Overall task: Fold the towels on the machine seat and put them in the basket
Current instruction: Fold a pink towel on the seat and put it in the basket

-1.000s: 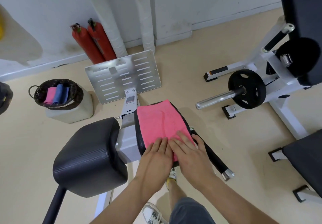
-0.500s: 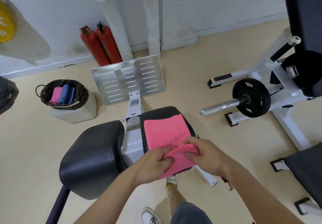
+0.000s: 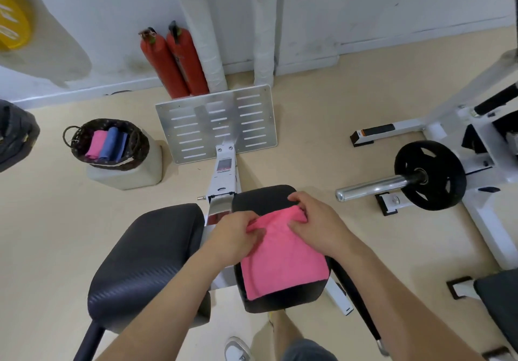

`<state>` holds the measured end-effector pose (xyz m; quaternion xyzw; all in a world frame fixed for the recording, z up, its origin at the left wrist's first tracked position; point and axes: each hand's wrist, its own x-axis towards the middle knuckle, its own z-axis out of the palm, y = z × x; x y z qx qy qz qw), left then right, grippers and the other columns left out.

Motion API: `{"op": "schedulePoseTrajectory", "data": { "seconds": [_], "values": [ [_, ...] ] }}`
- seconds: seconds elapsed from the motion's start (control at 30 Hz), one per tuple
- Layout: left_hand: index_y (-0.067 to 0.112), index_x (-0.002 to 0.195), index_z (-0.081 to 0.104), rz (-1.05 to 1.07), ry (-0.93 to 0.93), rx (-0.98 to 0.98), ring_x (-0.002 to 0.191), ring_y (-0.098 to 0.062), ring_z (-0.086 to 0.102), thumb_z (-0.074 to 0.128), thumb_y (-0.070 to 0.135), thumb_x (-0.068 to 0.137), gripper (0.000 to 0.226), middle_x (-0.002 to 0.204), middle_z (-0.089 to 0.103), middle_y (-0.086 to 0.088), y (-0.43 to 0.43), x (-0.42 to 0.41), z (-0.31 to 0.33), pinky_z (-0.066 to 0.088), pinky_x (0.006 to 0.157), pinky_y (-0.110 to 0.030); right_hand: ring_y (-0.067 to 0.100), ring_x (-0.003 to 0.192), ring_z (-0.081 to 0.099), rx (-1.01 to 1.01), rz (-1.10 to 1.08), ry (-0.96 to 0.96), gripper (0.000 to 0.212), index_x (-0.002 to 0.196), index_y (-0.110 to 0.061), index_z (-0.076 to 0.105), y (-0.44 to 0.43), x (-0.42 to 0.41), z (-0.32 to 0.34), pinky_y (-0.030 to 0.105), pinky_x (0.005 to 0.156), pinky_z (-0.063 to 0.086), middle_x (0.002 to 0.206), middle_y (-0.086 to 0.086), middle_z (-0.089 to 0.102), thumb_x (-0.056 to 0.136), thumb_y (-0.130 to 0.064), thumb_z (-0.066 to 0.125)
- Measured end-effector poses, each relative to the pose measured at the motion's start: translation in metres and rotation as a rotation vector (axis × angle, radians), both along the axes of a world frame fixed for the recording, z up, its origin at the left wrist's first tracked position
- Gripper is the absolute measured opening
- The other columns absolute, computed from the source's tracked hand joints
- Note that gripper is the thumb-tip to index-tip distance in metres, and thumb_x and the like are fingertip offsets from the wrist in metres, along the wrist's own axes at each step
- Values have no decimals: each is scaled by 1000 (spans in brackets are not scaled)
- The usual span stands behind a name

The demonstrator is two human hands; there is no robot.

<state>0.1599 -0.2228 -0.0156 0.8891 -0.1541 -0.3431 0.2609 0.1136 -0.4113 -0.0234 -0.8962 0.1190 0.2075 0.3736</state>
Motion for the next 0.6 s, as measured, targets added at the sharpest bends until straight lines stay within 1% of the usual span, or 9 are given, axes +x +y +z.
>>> {"op": "schedulePoseTrajectory", "data": {
  "seconds": [0.03,0.07,0.1,0.13,0.17,0.23,0.3,0.47,0.6],
  "values": [
    [22,74,54,-31,-29,24,79,-17,56,53,25,92,19,76,57,7,-1,0,-5,38,62,-25,14,120,51,-21,63,28,52,136,-24,45,0,3,-4,29,98,41,129,-5,54,86,-20,59],
    [23,67,46,-49,-44,45,77,-18,54,52,26,92,26,73,54,7,-1,0,-10,35,62,-27,16,124,48,-44,110,56,54,139,-25,44,1,6,-7,31,102,40,134,-4,52,87,-22,59],
    [24,64,41,-60,-56,60,76,-18,52,51,28,93,31,71,51,8,-1,1,-13,33,62,-27,17,124,48,-70,142,70,50,137,-25,47,0,9,-10,31,102,40,134,-2,54,88,-24,58],
    [24,65,40,-63,-62,69,75,-18,52,51,29,93,31,71,51,8,-2,2,-16,33,61,-28,17,120,52,-95,161,68,43,132,-25,52,-1,11,-14,30,97,42,129,-2,57,89,-25,57],
    [24,70,46,-56,-72,70,78,-17,53,51,31,93,25,74,55,8,-1,3,-17,35,63,-27,16,113,55,-120,166,52,36,125,-25,58,-2,13,-15,28,89,43,121,-4,61,89,-26,57],
    [24,93,61,-20,-94,62,87,-15,58,54,34,93,13,90,64,8,0,6,-20,41,70,-25,15,103,58,-166,171,20,24,113,-25,63,-4,16,-17,25,78,40,111,-7,66,90,-28,56],
    [23,107,65,17,-81,61,92,-12,60,55,34,92,21,101,67,8,1,10,-23,44,75,-23,17,99,59,-215,211,11,20,107,-24,63,-6,22,-20,26,75,39,106,-6,66,91,-30,55],
    [20,109,64,-68,-105,150,98,-18,60,46,33,97,25,107,68,3,-5,18,-28,48,83,-33,21,93,58,-290,313,24,16,103,-21,59,-5,32,-25,35,77,47,101,-2,64,94,-29,49],
    [16,109,63,-146,-133,234,96,-23,60,40,34,99,31,106,68,-3,-9,23,-36,48,83,-36,21,92,59,-313,372,28,21,104,-22,64,-5,33,-28,33,73,48,99,-3,65,94,-25,46]
  ]
}}
